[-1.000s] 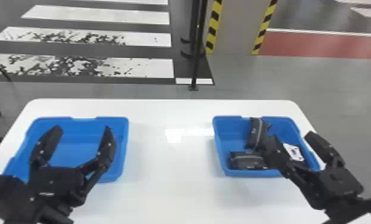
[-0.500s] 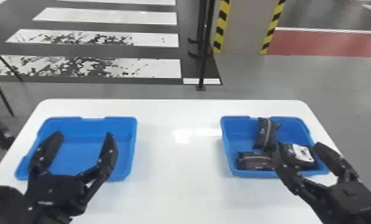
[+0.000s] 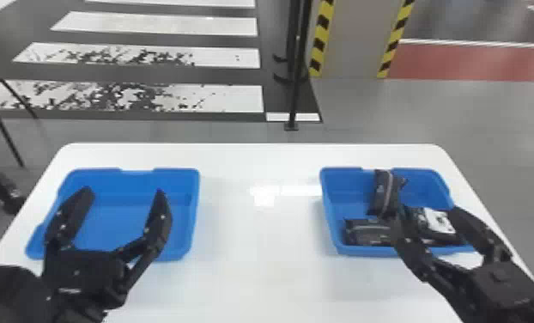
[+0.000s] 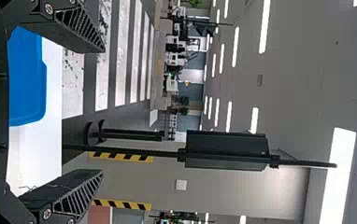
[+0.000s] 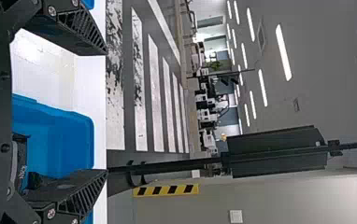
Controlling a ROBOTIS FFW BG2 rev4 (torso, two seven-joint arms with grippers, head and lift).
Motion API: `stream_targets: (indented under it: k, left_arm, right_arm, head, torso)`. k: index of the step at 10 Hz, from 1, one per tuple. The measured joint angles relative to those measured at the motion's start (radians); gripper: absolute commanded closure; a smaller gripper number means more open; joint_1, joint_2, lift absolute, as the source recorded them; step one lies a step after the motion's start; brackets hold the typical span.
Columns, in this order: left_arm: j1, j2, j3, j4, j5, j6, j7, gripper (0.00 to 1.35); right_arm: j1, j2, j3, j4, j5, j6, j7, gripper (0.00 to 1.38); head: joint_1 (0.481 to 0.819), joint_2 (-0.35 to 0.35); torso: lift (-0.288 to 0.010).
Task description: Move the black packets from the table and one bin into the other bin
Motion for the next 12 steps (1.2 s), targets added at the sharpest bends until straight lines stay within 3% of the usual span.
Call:
stream_targets:
  k: [12]
  left_arm:
    - [0.003, -0.001, 0.002, 0.0, -0.01, -0.021, 0.0, 0.12]
  right_arm:
    - [0.001, -0.002, 0.001, 0.001, -0.008, -0.004, 0.006, 0.13]
  head:
    - [0.695, -0.057]
  torso:
    - [-0.11]
